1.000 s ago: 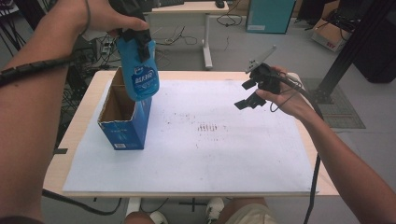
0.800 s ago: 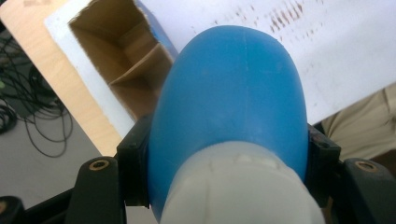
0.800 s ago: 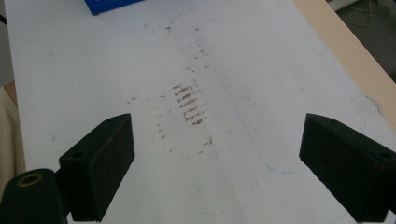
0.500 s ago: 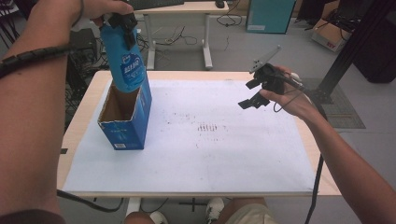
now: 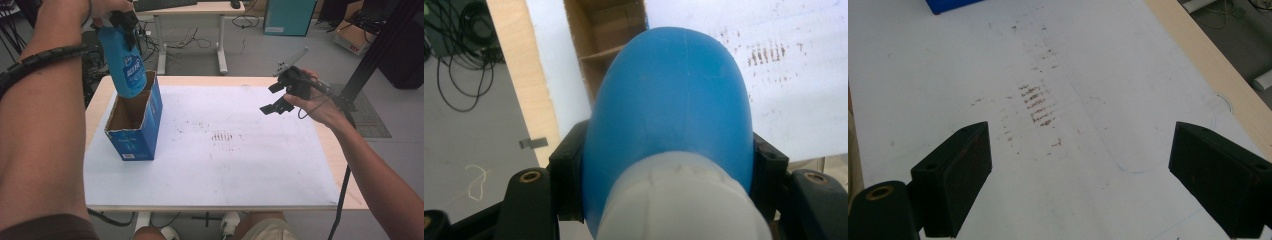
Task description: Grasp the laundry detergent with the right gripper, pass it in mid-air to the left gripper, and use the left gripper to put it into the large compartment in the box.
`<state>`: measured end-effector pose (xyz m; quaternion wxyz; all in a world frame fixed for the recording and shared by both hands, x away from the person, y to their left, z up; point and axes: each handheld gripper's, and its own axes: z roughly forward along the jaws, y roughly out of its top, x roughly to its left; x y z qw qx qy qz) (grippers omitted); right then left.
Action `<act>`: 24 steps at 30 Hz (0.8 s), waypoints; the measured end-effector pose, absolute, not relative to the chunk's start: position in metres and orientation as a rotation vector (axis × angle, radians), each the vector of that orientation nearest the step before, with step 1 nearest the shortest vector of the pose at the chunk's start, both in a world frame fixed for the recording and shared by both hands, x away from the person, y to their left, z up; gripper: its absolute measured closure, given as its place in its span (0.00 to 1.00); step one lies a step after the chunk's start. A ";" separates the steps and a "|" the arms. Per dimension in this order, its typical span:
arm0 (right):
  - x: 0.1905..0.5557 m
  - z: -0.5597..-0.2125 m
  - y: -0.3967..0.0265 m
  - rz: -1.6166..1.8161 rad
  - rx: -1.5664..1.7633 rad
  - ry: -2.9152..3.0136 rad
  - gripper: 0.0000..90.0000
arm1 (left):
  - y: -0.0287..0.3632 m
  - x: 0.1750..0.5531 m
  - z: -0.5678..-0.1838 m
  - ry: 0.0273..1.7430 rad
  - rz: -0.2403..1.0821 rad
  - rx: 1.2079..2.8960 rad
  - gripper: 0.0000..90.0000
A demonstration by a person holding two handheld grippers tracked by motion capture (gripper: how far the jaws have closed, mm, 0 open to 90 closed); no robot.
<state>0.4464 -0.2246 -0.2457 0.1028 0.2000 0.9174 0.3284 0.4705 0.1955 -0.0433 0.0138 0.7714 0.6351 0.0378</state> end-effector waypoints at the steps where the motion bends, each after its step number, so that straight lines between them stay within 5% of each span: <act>1: 0.447 -0.246 -0.225 0.969 0.591 2.702 0.11 | 0.196 0.471 -0.043 1.984 0.116 2.399 0.41; 24: 0.446 -0.242 -0.227 0.975 0.591 2.678 0.11 | 0.218 0.471 -0.057 2.115 0.125 2.256 0.41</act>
